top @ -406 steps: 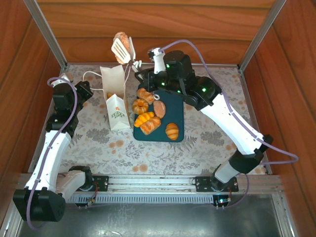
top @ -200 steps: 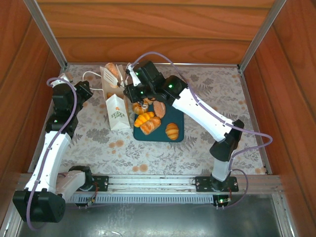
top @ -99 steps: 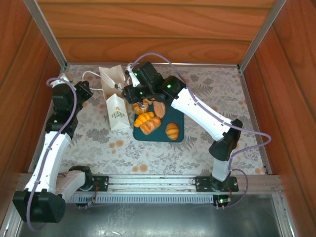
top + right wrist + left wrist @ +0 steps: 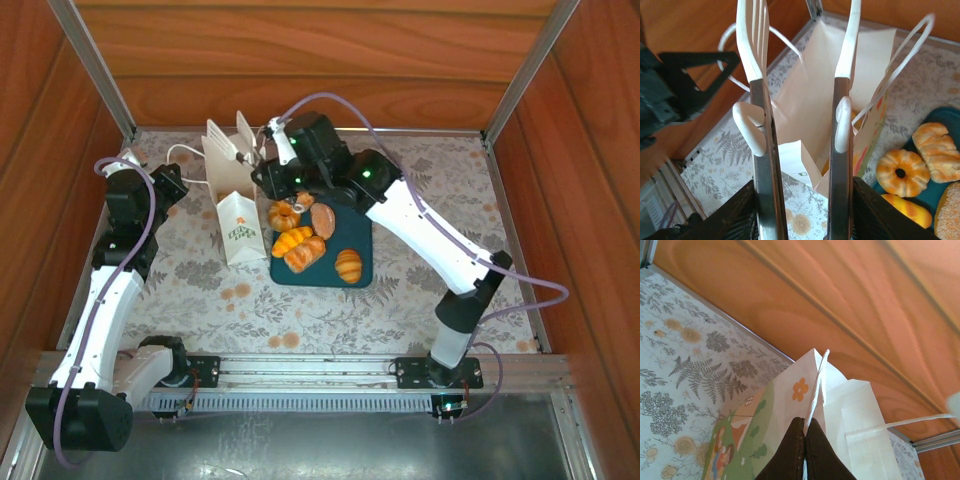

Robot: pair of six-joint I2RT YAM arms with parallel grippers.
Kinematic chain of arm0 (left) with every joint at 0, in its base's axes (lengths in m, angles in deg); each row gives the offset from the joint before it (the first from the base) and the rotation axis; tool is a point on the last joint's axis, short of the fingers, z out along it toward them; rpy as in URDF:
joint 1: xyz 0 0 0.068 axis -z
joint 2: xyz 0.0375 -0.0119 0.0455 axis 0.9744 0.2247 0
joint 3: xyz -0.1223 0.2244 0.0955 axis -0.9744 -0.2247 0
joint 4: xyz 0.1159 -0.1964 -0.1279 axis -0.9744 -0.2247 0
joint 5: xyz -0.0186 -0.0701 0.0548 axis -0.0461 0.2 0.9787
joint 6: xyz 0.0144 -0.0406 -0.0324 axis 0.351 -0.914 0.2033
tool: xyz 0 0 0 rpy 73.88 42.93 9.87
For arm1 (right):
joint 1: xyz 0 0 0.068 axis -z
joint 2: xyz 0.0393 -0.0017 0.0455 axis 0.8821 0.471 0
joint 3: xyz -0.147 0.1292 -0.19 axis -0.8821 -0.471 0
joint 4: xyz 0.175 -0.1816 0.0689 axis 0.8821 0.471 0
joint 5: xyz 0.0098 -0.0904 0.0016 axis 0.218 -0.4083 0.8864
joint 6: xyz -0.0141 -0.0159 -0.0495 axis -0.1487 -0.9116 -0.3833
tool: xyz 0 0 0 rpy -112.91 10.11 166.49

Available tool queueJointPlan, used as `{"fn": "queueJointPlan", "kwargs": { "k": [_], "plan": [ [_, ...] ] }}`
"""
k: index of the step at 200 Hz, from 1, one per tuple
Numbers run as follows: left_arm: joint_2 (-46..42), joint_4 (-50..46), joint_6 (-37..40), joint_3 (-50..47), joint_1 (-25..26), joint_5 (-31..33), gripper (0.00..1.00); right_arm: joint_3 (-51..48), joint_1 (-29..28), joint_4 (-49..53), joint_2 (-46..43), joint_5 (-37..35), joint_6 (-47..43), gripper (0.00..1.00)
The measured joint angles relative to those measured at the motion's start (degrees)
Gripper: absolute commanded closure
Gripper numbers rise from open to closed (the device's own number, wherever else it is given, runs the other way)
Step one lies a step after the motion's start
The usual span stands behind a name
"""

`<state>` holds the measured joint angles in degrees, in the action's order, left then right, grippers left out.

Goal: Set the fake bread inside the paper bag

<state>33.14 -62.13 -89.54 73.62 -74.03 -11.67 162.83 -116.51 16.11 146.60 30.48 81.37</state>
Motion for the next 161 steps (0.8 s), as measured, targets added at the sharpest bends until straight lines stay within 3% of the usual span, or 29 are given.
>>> {"fn": "queueJointPlan", "kwargs": {
  "k": [62,161],
  "plan": [
    [-0.07,-0.31,0.0,0.0,0.0,0.0,1.0,-4.92,3.96,-3.28,-10.91,-1.95,0.5,0.55],
    [-0.2,-1.36,0.09,0.0,0.0,0.02,1.0,-28.2,11.41,-4.39,-21.09,-1.86,5.49,0.56]
  ]
}}
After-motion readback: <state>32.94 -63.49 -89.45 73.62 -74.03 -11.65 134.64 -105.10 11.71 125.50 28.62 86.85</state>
